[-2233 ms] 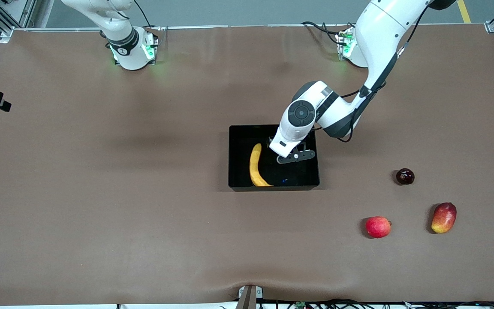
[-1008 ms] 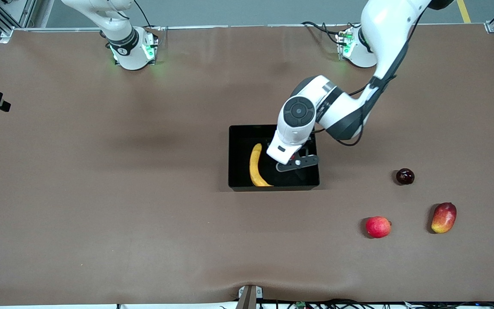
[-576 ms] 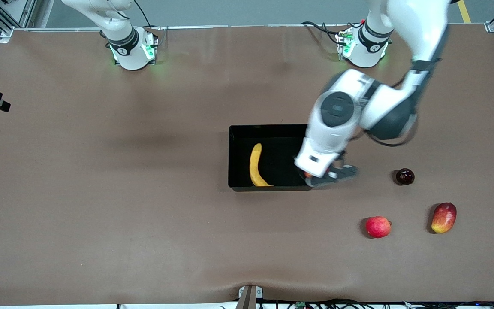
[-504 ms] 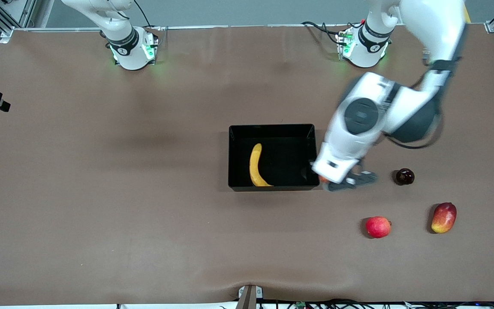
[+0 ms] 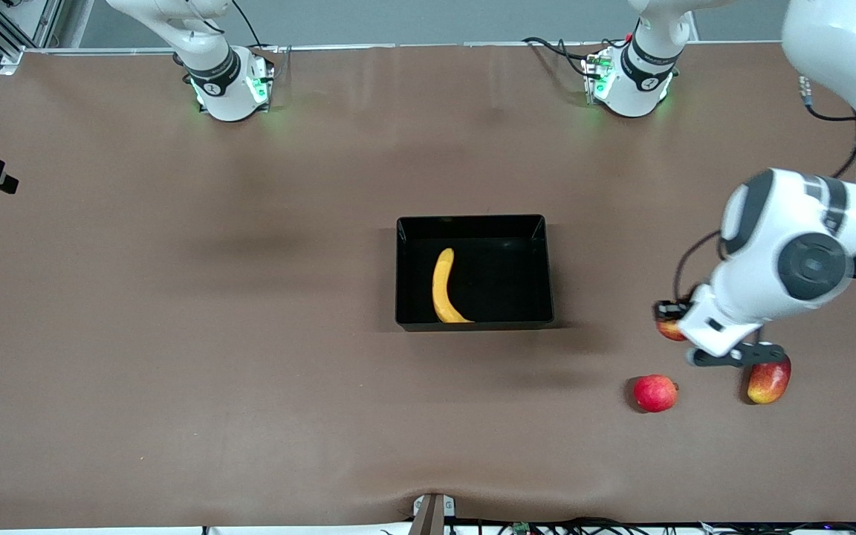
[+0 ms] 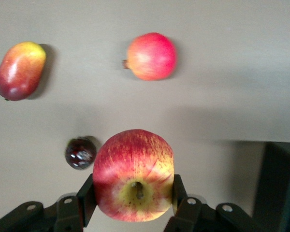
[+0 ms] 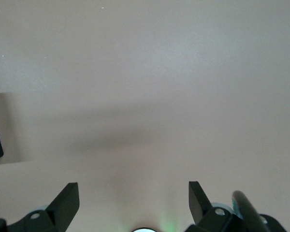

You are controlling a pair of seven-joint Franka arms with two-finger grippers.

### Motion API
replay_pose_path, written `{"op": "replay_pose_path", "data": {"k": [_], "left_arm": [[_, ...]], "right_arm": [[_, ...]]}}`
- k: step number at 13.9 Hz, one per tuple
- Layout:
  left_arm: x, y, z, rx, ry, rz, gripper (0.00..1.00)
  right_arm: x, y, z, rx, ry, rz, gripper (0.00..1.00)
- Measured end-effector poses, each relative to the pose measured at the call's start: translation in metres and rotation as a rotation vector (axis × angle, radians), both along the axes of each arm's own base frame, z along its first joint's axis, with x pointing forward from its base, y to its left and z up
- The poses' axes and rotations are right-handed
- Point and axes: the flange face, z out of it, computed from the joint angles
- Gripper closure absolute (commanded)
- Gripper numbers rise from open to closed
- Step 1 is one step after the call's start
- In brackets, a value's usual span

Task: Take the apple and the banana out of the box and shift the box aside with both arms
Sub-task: 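Lift the red apple out of the tray toward the mango, then lower the apple onto the table beside the mango and open the left gripper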

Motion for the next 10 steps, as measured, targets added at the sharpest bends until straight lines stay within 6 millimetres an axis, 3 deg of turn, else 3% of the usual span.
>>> {"op": "replay_pose_path", "data": {"k": [3,10], "left_arm": [[0.012,0.048,-0.043,-0.042,-0.025,0.005,1.0],[0.031,0.112,-0.106,-0.029,-0.125,-0.042,1.0]], "right_arm": [[0.0,0.0,0.0,0.0,0.0,0.0,0.0],[0.0,-0.001,-0.001,0.0,0.002,-0.001,0.0]]}}
